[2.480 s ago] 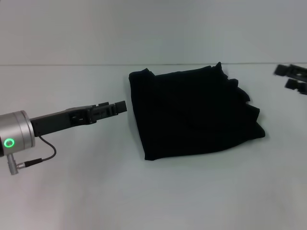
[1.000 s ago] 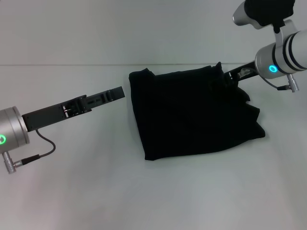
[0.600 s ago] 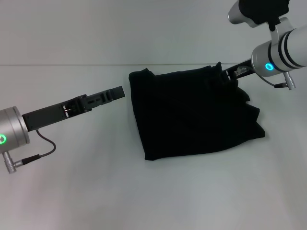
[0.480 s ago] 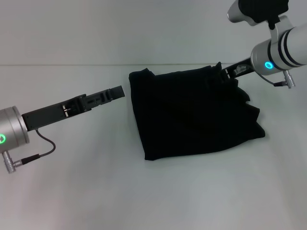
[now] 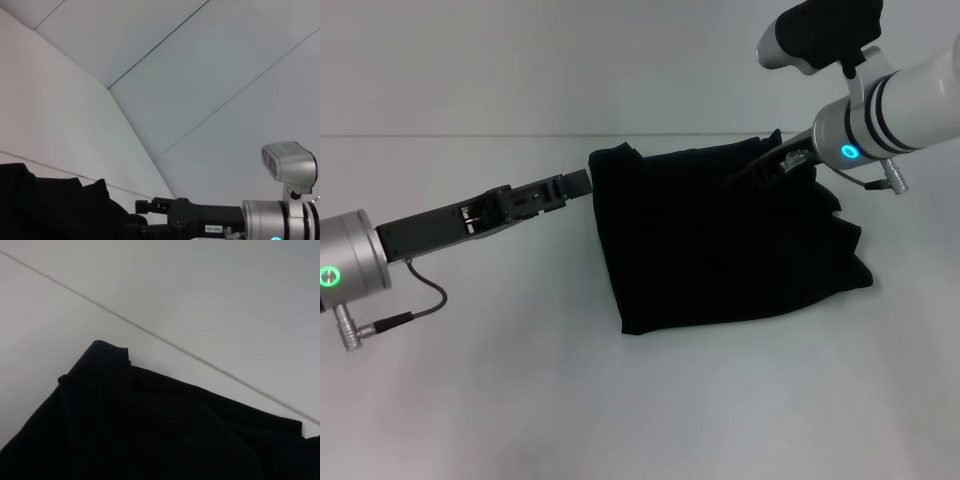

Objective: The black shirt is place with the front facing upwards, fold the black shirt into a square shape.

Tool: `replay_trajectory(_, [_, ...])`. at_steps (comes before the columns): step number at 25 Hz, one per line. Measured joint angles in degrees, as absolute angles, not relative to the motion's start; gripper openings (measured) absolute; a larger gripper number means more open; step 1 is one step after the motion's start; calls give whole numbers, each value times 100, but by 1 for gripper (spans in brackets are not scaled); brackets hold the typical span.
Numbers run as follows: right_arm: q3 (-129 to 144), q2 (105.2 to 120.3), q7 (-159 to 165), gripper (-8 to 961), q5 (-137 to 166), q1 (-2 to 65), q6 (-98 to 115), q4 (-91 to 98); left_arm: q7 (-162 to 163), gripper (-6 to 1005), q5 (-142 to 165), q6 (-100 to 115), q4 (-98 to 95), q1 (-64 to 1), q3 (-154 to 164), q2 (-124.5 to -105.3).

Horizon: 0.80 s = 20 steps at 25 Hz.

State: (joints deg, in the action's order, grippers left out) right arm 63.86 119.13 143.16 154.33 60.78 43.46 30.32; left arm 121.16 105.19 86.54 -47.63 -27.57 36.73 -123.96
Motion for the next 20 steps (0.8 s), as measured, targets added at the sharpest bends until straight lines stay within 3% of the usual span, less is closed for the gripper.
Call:
replay_trajectory(15, [6390, 11959, 14375, 911, 15436, 6076, 4297, 2749, 12078, 771, 10475, 8726, -4743, -2708, 3638, -12406])
replay_trajectory(20, [6348, 11891, 14554, 910, 15415, 6026, 4322, 2792, 12050, 770, 10471, 8696, -4734, -2707, 3643, -12410])
